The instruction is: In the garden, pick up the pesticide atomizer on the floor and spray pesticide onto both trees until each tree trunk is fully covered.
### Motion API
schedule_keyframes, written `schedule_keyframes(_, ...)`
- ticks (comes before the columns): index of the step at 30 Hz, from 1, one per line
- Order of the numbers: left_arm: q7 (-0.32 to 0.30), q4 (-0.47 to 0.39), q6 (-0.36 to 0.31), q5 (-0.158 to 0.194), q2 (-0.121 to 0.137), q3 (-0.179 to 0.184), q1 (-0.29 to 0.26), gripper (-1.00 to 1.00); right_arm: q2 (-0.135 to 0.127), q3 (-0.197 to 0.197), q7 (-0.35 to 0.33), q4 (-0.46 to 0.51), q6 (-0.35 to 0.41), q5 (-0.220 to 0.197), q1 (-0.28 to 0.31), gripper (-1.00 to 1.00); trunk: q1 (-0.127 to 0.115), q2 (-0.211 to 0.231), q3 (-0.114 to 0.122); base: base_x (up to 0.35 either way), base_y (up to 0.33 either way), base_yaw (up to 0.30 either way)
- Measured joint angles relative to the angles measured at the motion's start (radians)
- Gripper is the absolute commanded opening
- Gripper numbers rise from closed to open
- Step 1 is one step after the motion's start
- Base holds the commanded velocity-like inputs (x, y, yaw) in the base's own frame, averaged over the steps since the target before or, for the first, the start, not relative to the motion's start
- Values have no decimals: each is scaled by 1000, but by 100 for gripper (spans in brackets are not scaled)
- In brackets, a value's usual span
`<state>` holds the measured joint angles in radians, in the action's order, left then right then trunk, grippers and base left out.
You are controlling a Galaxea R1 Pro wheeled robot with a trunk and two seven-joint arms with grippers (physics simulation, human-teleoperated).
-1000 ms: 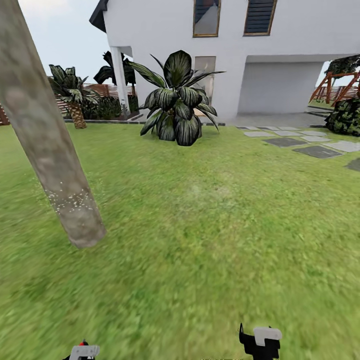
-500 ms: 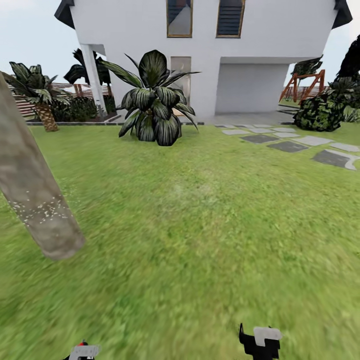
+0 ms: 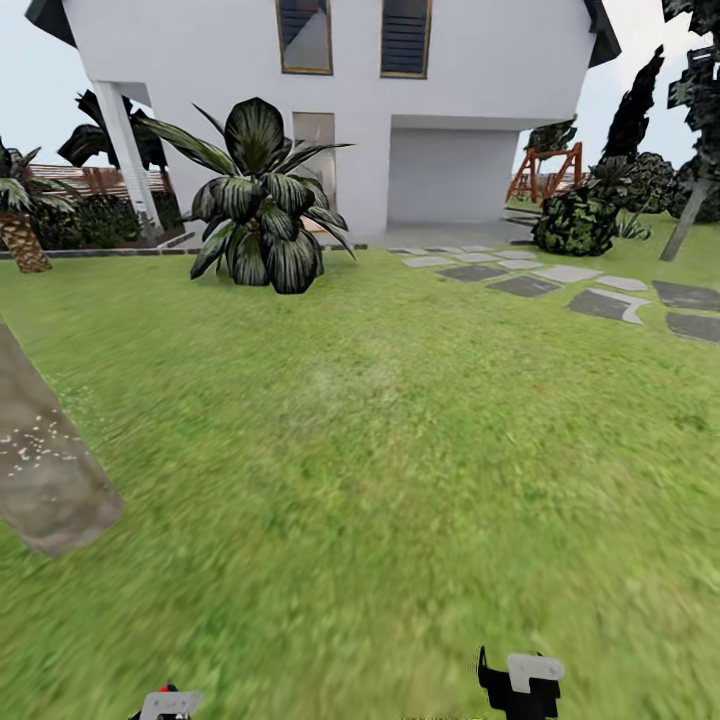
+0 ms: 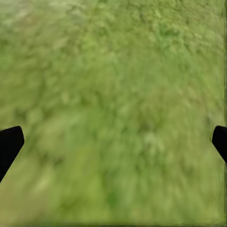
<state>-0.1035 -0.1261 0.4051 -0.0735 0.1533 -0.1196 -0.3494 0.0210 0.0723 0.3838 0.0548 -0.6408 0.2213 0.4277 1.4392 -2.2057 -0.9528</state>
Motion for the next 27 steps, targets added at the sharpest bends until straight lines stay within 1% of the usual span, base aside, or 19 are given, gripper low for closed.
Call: schedule_keyframes(27, 0, 0, 0, 1, 2, 0, 0, -100, 0, 0, 0, 0, 0, 0, -1, 100, 0, 0, 0, 0, 0, -268)
